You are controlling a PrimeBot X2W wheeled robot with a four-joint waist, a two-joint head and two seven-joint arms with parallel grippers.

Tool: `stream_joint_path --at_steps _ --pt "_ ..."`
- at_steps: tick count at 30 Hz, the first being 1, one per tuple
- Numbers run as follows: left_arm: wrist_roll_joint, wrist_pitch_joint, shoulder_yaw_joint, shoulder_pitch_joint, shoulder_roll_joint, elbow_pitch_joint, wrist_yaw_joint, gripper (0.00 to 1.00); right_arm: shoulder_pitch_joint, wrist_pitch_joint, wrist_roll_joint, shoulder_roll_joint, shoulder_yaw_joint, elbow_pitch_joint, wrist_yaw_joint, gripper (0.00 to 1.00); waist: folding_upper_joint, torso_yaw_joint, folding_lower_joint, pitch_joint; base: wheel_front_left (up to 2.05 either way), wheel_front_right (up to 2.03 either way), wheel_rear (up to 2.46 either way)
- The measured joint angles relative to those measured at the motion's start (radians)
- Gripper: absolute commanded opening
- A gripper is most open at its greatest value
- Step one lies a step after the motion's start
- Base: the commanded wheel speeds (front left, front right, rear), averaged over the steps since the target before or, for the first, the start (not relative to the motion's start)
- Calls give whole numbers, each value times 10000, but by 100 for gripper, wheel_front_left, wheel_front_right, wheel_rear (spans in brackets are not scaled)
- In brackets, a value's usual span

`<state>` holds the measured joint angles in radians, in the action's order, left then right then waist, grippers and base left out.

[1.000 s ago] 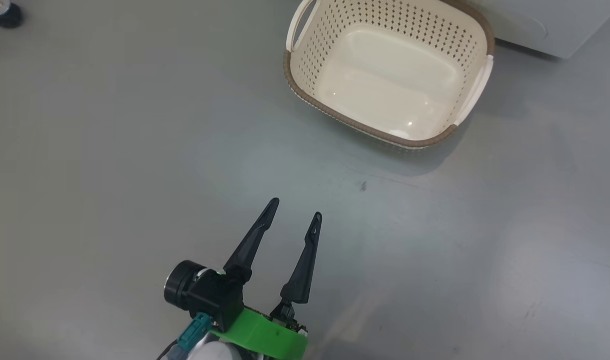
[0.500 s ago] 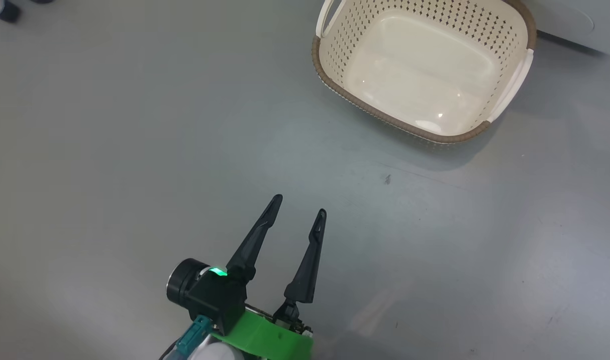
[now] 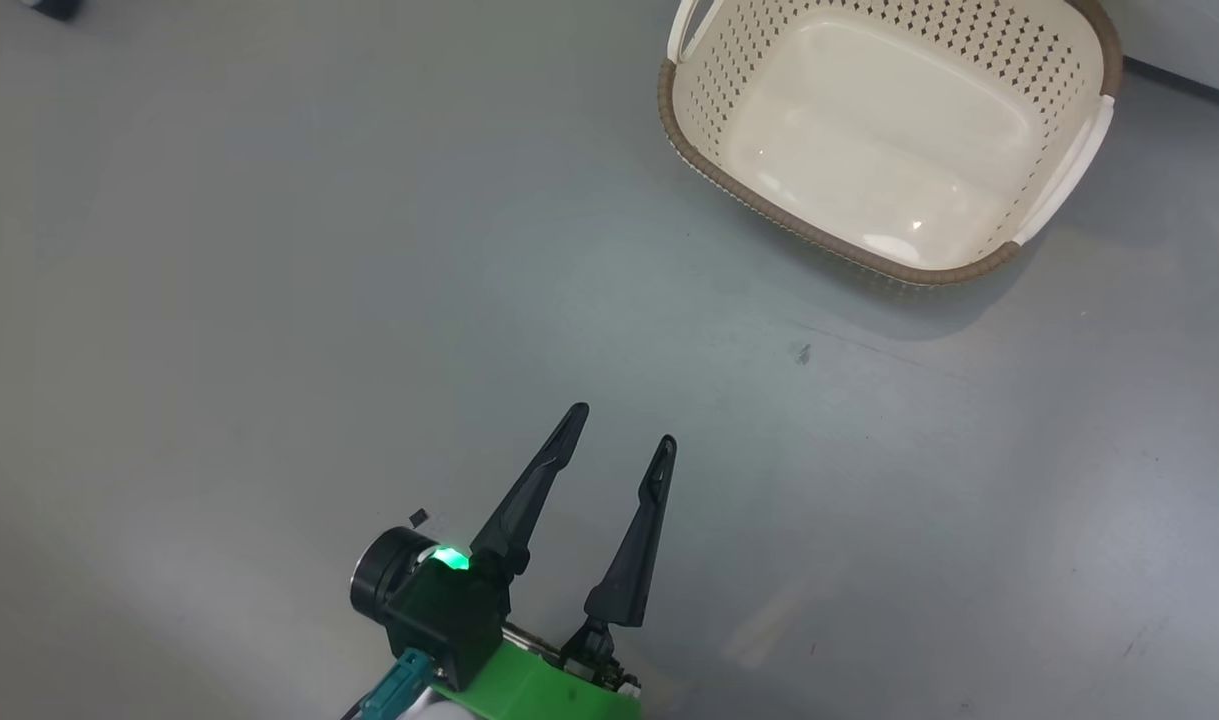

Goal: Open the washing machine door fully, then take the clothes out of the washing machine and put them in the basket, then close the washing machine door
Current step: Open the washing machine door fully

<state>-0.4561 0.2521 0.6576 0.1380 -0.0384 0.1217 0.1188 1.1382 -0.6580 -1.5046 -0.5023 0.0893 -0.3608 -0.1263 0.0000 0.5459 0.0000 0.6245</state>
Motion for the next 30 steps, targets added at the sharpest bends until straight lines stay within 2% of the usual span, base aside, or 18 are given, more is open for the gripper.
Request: stream_joint_path --at_steps 11,30 --pt "6 0 -35 -55 0 96 0 100 13 -339 -84 10 -132 -686 -2 0 0 53 0 -74 0 0 0" --pt "90 0 -198 -58 0 -4 0 100 17 -855 -48 140 -600 -953 -84 0 0 -203 0 -384 0 0 0"
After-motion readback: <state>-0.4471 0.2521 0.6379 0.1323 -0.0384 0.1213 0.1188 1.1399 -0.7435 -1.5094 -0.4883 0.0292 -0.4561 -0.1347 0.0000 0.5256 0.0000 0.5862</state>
